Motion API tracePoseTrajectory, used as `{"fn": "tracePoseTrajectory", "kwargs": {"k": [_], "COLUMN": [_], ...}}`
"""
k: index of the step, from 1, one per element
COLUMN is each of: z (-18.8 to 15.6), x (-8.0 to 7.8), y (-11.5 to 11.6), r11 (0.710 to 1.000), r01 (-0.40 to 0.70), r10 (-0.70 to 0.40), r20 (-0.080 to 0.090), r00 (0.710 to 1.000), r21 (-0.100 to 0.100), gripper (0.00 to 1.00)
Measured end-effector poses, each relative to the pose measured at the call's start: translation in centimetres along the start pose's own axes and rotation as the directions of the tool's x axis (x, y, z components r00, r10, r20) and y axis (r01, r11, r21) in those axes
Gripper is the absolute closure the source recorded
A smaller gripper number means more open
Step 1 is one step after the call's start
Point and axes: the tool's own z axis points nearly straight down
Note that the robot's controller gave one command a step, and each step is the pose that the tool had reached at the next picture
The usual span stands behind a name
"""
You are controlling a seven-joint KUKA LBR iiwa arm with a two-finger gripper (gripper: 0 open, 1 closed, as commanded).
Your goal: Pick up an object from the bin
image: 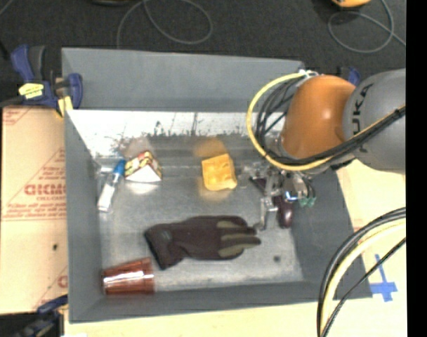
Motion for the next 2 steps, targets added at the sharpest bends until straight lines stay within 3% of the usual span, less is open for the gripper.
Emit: {"fn": "tracePoseTrajectory", "kwargs": {"k": [1, 2], "z": [5.5, 6.4], "x": [2.7, 2.6], "y": [3.4, 5.8], "r11": [0.999, 1.000], "r01": [0.052, -0.007], "r10": [-0.052, 0.007], "r20": [-0.002, 0.002], "r00": [0.999, 1.000], "r21": [-0.002, 0.000], "gripper": [0.00, 0.00]}}
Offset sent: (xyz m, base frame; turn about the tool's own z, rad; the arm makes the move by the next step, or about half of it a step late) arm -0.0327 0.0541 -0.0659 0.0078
